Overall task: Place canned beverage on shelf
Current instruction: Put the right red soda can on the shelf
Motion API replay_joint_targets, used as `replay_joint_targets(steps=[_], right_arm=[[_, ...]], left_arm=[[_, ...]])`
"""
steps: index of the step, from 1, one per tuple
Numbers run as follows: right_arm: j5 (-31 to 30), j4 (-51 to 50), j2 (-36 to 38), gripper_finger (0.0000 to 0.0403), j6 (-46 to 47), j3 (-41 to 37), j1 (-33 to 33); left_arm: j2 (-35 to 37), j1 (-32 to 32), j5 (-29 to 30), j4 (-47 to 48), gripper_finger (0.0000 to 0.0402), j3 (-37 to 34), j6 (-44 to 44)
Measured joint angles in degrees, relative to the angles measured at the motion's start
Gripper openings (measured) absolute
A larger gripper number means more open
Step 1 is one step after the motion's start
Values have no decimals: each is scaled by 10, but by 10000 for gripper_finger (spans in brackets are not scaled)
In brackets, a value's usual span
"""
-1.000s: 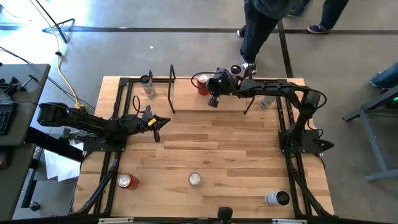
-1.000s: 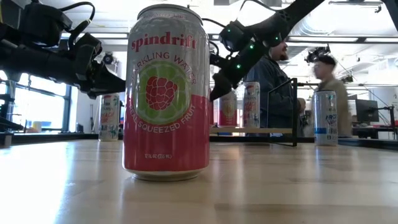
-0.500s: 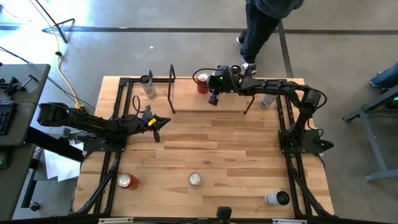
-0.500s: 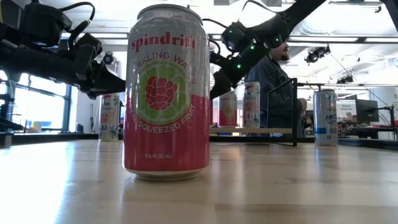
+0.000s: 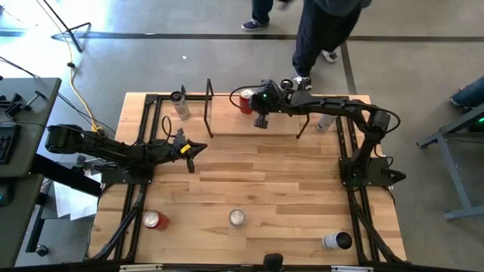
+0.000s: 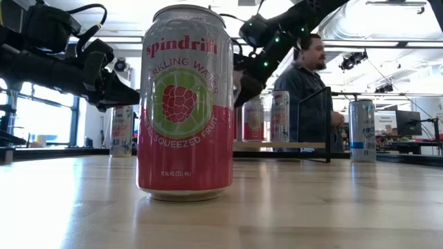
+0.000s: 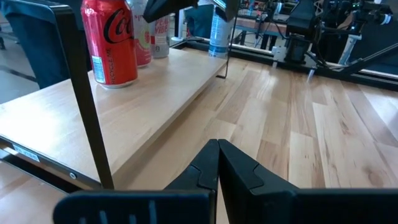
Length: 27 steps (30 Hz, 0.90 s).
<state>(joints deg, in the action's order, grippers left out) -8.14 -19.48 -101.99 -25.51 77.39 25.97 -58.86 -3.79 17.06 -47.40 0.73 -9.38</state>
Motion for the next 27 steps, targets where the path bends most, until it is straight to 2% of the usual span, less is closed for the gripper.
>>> replay_joint_targets(steps=[6,13,27], right_arm=[[-11,-4,-19,0,10,-3,7],[-57,5,-52,0,17,-3,7],[9,54,-65,0,45,-3,6]], left_arm=[[0,0,0,0,0,0,0],[0,0,0,0,0,0,-5],[0,0,0,8,0,0,-5]])
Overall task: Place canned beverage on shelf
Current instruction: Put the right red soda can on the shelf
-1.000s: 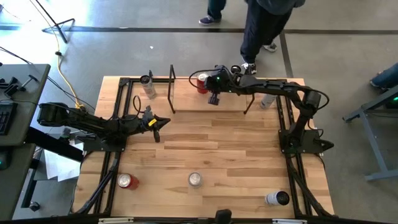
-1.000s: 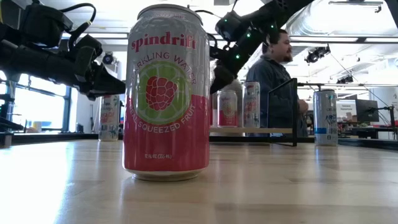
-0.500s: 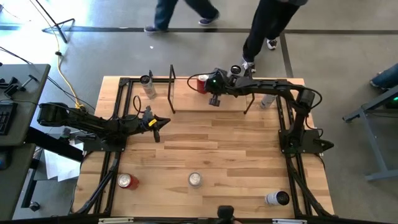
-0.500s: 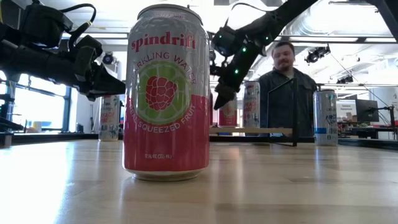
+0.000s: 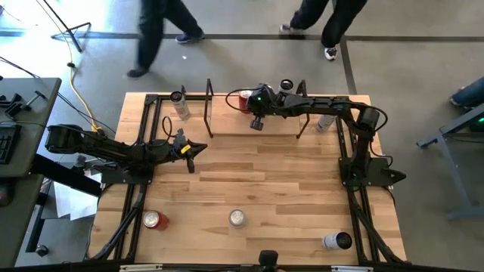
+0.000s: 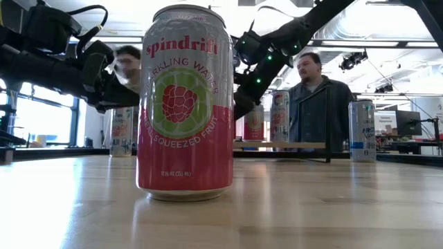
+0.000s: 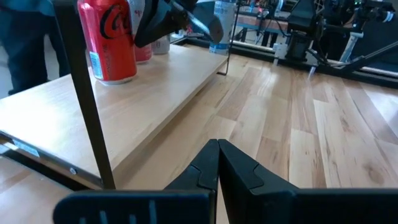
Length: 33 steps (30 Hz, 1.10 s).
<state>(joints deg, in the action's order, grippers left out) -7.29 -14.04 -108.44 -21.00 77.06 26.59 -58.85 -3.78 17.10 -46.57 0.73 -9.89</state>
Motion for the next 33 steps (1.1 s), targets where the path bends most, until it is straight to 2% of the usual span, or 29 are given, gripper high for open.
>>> replay_joint_targets(steps=[8,14,23,30,33], right_arm=[[18,19,0,0,2,0,-6],[-41,66,0,0,22,6,-31],[-108,77,0,0,31,6,-46],[-108,96,0,0,47,6,-45],[-89,101,0,0,44,6,-47]], left_arm=[[0,0,0,3,0,0,-4],[0,0,0,3,0,0,-4],[0,0,0,2,0,0,-5],[0,0,0,2,0,0,-6],[0,0,0,2,0,0,-6]])
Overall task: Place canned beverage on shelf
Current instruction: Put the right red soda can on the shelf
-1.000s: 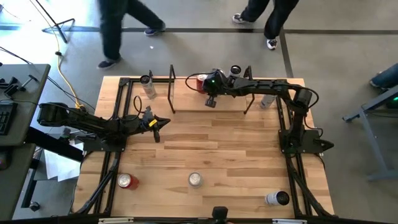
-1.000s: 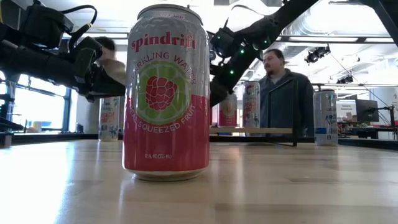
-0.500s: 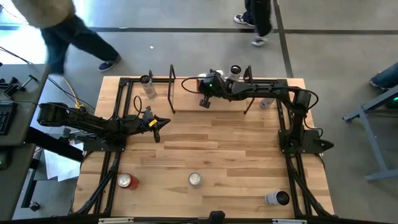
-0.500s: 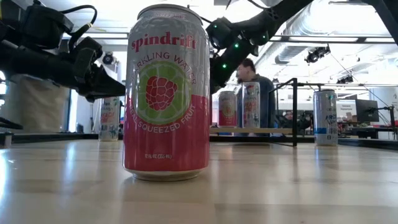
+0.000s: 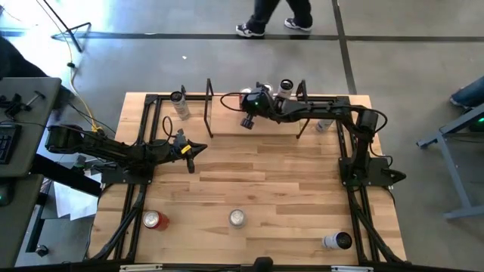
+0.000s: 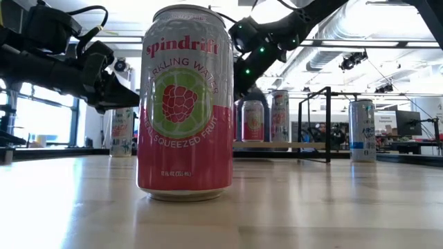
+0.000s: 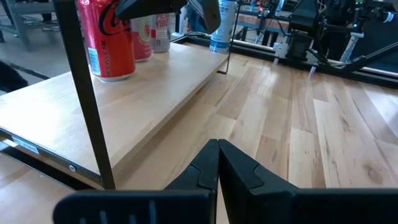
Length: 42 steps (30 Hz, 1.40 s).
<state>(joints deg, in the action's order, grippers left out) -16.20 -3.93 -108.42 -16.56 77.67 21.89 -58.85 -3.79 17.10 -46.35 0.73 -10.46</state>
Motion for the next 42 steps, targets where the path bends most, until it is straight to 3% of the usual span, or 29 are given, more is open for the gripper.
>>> replay_joint_targets(steps=[8,14,29,42], right_arm=[[-28,-110,5,0,-48,47,-20],[-32,-217,5,0,-27,63,-10],[-25,-142,4,0,31,20,36],[59,-138,3,0,20,20,20]], left_arm=[[0,1,-2,2,0,0,-5],[0,1,-15,10,0,0,-6],[0,1,-15,11,0,0,-14],[0,1,-15,11,0,0,-14]])
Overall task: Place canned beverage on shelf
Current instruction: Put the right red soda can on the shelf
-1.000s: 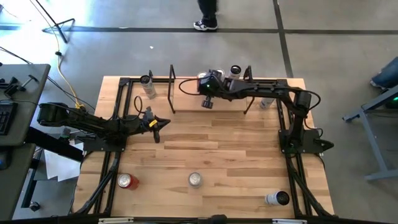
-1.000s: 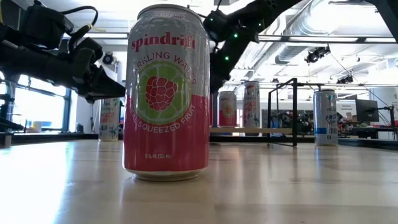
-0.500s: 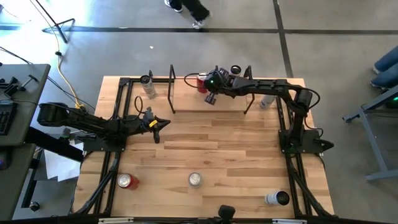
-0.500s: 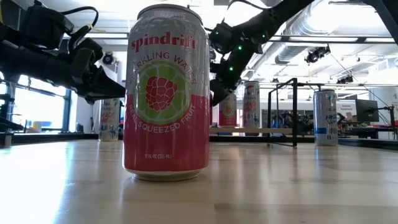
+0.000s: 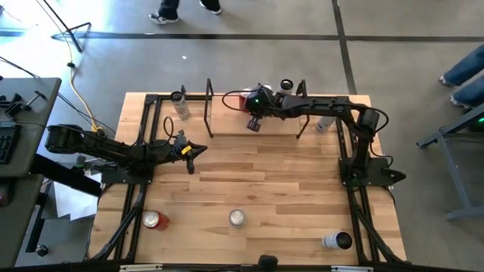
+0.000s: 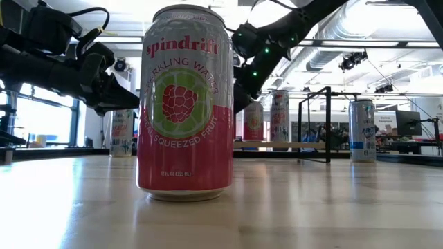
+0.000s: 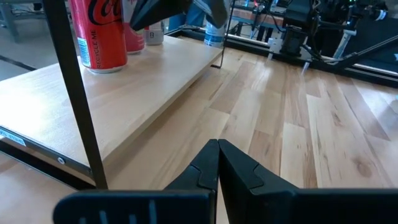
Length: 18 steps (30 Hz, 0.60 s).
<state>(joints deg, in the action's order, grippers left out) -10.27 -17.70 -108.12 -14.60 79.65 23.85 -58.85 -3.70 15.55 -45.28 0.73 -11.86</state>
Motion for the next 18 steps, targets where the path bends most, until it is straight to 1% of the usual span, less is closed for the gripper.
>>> replay_joint_targets(steps=[2,4,6,8,13,18], right_arm=[[-7,-4,0,0,-14,5,-7],[-29,-5,-1,0,-32,17,-15],[-55,-8,-1,0,-52,35,-22],[-62,-27,-1,0,-71,61,-27],[-25,-79,0,0,-76,126,-24],[0,-91,0,0,-106,141,-20]], left_arm=[[0,0,0,0,0,0,0],[0,0,0,0,0,0,0],[0,0,0,0,0,0,0],[0,0,0,0,0,0,0],[0,0,0,0,0,0,0],[0,0,0,0,0,0,0]])
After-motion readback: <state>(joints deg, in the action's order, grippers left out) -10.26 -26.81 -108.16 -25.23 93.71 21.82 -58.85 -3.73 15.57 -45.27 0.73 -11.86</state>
